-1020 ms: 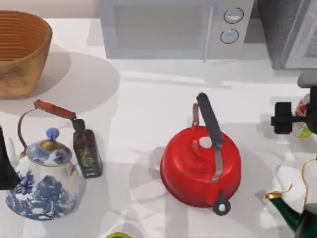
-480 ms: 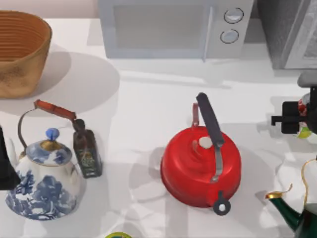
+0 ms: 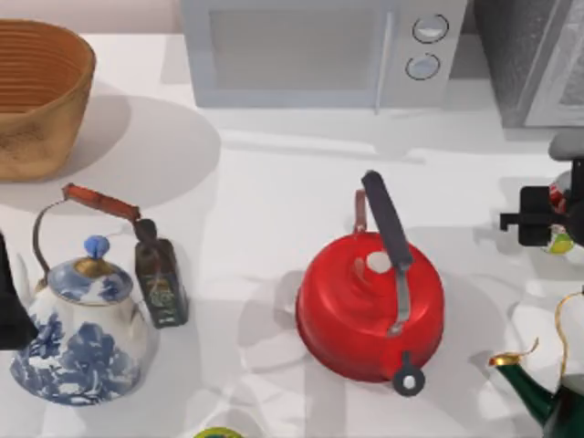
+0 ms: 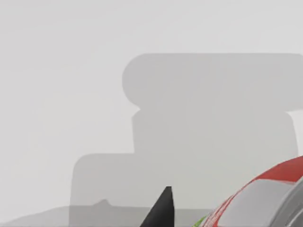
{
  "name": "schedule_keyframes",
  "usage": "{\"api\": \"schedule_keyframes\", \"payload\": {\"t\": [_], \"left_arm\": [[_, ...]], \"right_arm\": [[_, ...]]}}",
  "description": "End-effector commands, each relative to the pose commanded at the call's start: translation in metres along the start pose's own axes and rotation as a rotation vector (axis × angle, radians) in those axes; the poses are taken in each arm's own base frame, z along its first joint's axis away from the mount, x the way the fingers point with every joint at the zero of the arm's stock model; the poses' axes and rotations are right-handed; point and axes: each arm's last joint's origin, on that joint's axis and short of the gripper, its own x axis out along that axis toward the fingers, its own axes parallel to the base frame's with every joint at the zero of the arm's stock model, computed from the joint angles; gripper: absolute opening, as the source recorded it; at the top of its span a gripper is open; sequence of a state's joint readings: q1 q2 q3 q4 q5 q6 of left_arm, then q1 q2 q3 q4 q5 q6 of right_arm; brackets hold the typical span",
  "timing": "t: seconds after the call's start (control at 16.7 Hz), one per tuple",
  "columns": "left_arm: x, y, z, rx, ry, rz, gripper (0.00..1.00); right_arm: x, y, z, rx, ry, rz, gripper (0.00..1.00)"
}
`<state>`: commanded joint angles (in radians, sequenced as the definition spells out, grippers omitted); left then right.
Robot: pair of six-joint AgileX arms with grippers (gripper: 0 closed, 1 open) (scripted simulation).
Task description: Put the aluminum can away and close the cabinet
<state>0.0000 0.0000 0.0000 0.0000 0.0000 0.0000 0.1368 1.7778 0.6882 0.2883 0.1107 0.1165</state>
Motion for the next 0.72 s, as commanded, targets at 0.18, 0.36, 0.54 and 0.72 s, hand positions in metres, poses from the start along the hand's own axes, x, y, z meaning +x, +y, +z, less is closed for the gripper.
{"api": "schedule_keyframes", "payload": {"t": [0.18, 0.36, 0.54, 0.72], "left_arm": [[0.0, 0.0, 0.0, 0.0, 0.0, 0.0, 1.0], [0.0, 0.0, 0.0, 0.0, 0.0, 0.0, 1.0], [0.0, 0.0, 0.0, 0.0, 0.0, 0.0, 1.0], [0.0, 0.0, 0.0, 0.0, 0.0, 0.0, 1.0]], "right_arm": [[-0.002, 0.001, 0.004, 0.0, -0.003, 0.002, 0.0], [-0.011, 0.002, 0.024, 0.001, -0.006, 0.002, 0.0], [-0.033, 0.003, 0.052, -0.001, 0.013, -0.001, 0.0], [-0.065, 0.002, 0.079, -0.003, 0.036, -0.003, 0.0]]}}
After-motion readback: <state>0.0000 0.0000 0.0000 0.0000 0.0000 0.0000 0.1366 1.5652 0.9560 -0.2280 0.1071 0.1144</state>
